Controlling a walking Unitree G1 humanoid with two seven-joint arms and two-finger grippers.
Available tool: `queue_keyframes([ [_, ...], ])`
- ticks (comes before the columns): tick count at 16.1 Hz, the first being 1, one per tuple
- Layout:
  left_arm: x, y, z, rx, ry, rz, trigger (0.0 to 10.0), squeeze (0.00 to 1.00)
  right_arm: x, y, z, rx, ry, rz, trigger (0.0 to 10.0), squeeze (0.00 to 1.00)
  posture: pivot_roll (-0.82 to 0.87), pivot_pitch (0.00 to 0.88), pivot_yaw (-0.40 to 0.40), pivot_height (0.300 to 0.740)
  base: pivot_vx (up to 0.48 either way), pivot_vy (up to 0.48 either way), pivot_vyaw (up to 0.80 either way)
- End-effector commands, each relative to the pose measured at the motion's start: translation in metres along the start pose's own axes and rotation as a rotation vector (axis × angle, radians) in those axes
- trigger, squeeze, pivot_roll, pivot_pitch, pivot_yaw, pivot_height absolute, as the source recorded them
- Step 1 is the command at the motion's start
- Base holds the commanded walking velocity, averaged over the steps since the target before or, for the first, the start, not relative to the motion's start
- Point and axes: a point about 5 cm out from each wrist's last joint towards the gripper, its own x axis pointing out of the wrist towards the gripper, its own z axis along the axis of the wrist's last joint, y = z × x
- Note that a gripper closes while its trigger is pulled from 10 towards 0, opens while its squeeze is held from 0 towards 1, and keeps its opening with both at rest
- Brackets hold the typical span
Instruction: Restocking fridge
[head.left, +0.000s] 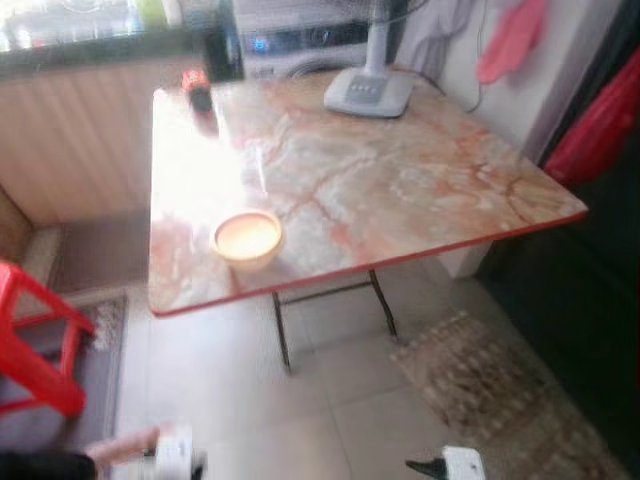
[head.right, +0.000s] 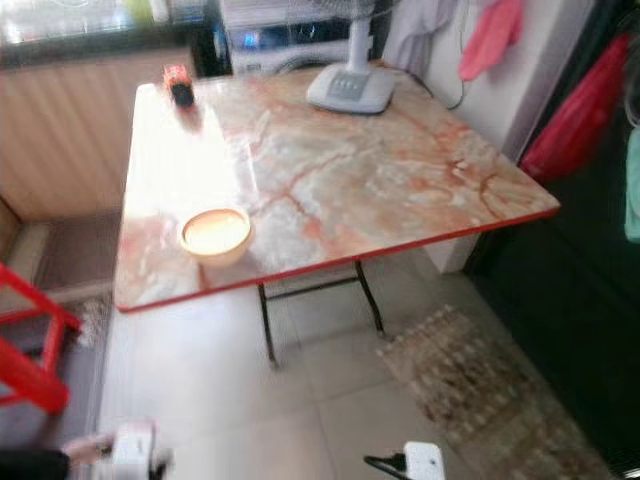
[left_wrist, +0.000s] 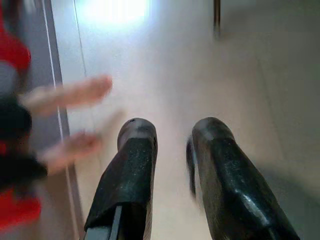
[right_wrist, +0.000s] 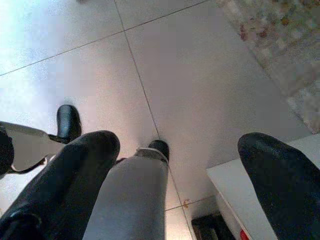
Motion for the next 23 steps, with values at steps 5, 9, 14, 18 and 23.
queue_keyframes([
  [5, 0.005, -0.007, 0.102, 0.065, -0.513, 0.022, 10.0, 0.0, 0.0, 0.0, -0.003, -0.022, 0.014, 0.011, 10.0, 0.0, 0.01, 0.055, -0.01, 0.74, 0.0, 0.0, 0.0],
  [9, -0.012, -0.018, 0.114, 0.078, -0.635, 0.013, 10.0, 0.0, -0.001, 0.001, -0.005, -0.055, 0.023, 0.02, 10.0, 0.0, 0.01, 0.055, -0.007, 0.74, 0.0, 0.0, 0.0],
  [14, -0.036, -0.031, 0.159, 0.104, -0.843, 0.006, 10.0, 0.0, -0.001, 0.001, -0.004, -0.068, 0.023, 0.022, 10.0, 0.0, 0.0, 0.041, -0.006, 0.74, 0.0, 0.0, 0.0],
  [18, -0.046, -0.024, 0.212, -0.05, -0.946, 0.03, 10.0, 0.0, -0.001, 0.0, -0.004, -0.078, 0.027, 0.02, 10.0, 0.0, 0.01, 0.03, -0.009, 0.74, 0.0, 0.0, 0.0],
  [23, -0.054, -0.003, 0.232, -0.08, -0.975, 0.09, 10.0, 1.0, 0.0, 0.0, -0.003, -0.073, 0.024, 0.017, 10.0, 0.0, 0.01, 0.046, -0.014, 0.74, 0.0, 0.0, 0.0],
])
